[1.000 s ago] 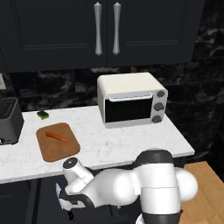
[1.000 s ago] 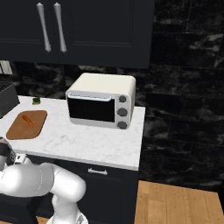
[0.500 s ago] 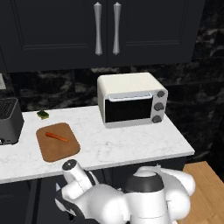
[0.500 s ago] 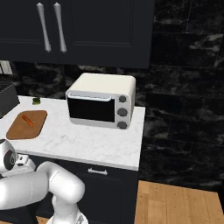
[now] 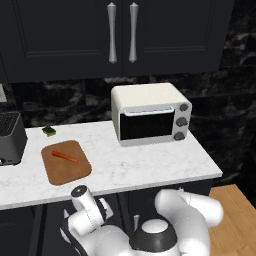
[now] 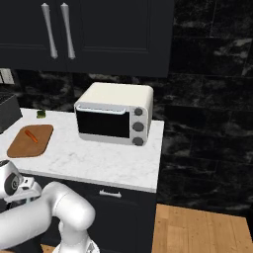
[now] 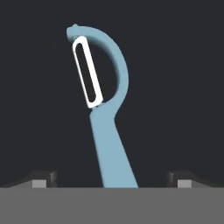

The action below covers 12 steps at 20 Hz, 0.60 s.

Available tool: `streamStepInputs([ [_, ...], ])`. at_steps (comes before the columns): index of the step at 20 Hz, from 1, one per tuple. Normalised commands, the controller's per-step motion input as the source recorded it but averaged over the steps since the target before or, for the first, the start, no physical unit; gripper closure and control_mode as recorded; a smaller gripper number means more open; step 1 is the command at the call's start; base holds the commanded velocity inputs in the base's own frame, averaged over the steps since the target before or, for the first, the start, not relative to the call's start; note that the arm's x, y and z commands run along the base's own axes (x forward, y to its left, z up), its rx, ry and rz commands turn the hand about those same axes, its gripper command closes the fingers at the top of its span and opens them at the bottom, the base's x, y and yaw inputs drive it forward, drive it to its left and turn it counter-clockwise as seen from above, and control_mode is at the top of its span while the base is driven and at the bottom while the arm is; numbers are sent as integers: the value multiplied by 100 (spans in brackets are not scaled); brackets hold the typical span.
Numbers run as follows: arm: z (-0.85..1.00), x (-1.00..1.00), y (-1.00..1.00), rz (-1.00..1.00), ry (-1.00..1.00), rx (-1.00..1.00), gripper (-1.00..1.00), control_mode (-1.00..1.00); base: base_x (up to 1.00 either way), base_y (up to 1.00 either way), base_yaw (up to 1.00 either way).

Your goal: Place the appropriate cutting tool for cutting the carrot skin on the cutting board.

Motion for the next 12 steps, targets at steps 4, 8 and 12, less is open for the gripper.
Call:
streamStepInputs([
  [4, -24, 0, 0, 0, 1, 0, -100, -100, 0, 0, 0],
  [8, -28, -7, 0, 0, 2, 0, 100, -100, 0, 0, 0],
  [12, -33, -1, 0, 0, 4, 0, 100, -100, 0, 0, 0],
])
